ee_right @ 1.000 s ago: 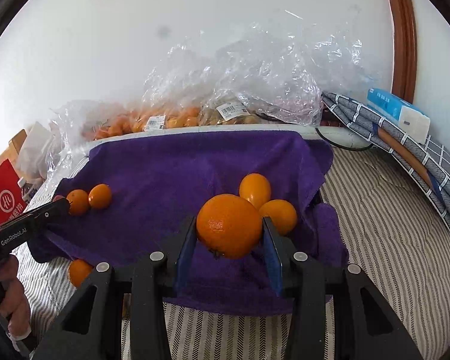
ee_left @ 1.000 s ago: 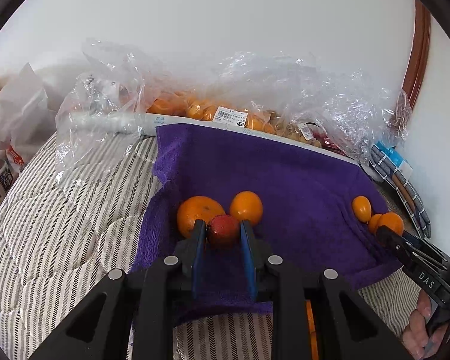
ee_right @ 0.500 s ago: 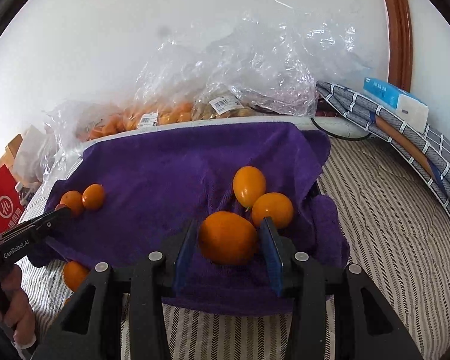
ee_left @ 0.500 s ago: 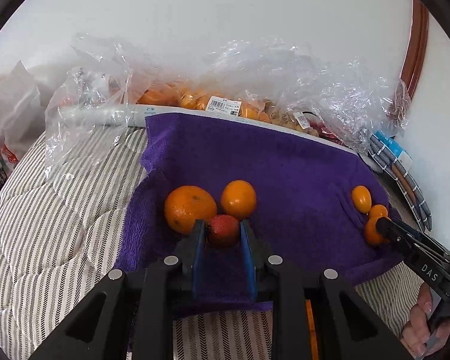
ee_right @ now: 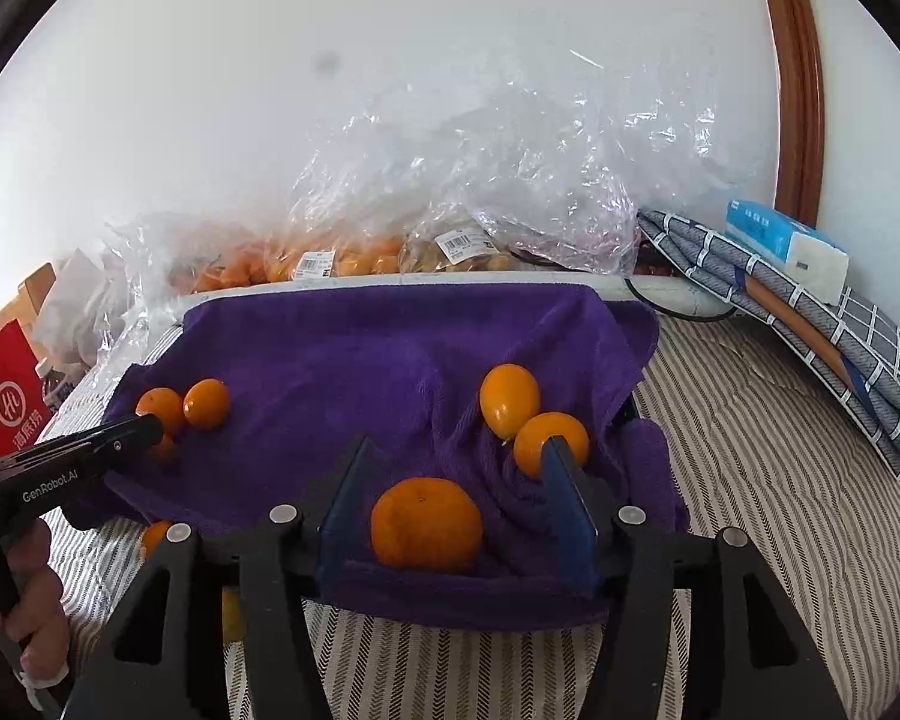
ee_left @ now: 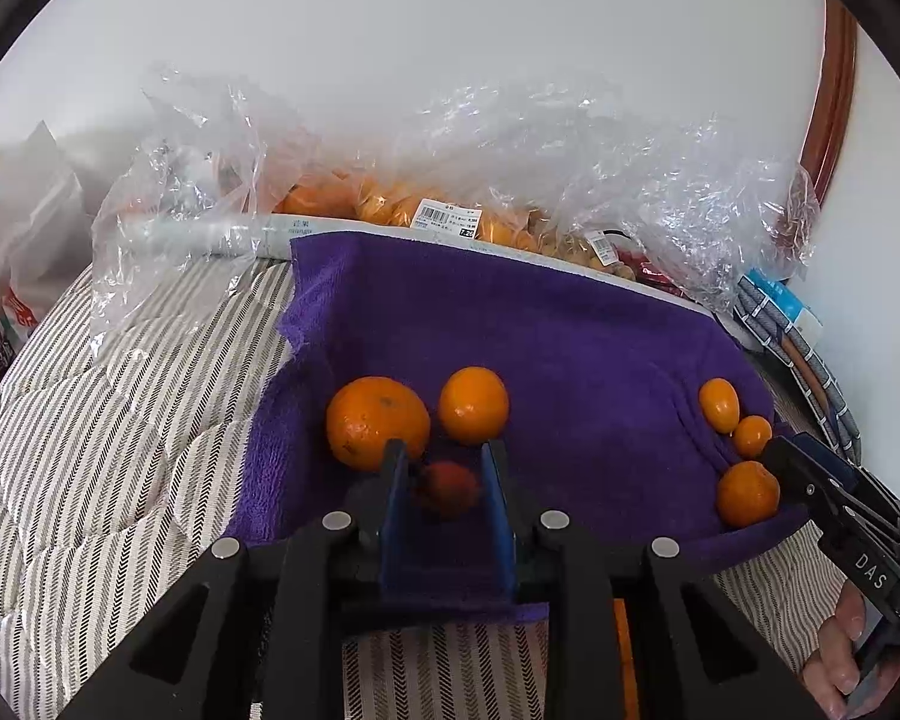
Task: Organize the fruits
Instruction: 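Lower the red fruit onto the towel, open the left tool and withdraw, then grasp a yellow-green fruit beside the cluster with the right tool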
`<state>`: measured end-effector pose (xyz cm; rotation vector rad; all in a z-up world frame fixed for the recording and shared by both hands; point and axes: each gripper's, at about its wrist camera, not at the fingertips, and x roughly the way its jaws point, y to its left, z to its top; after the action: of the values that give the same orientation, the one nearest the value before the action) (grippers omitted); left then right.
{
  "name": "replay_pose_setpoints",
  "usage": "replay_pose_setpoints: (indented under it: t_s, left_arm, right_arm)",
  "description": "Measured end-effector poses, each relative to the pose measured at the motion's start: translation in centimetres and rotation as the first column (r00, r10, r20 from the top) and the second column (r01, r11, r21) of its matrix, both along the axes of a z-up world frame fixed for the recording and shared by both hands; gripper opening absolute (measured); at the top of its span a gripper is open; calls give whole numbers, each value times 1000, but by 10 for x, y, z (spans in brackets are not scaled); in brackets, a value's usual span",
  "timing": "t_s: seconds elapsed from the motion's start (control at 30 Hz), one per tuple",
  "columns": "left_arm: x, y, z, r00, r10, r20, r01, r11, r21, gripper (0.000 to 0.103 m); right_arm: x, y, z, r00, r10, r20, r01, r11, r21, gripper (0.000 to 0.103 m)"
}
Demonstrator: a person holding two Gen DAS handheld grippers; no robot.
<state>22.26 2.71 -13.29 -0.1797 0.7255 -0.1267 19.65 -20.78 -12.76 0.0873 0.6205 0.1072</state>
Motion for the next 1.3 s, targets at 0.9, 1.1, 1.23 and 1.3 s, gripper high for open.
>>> replay_pose_setpoints:
  t_s: [0.9, 1.1, 1.23, 1.3]
  left_arm:
    - [-65, 32, 8, 996, 55, 65, -58, 997, 46, 35]
    - [-90, 58, 1, 998, 66, 3, -66, 998, 3, 35]
    - [-95, 61, -1, 998, 67, -1, -67, 998, 13, 36]
    - [-94, 57, -3, 999, 53, -9, -53, 998, 27, 40]
  right_arm:
    - [-71, 3, 22, 998, -25, -64, 30, 997, 77, 59]
    - [-84, 35, 7, 993, 63, -96, -57, 996, 66, 41]
    - [-77, 54, -4, 985, 113, -128, -106, 993, 54, 28]
    - [-71, 62, -8, 981, 131, -147, -125, 991, 46, 28]
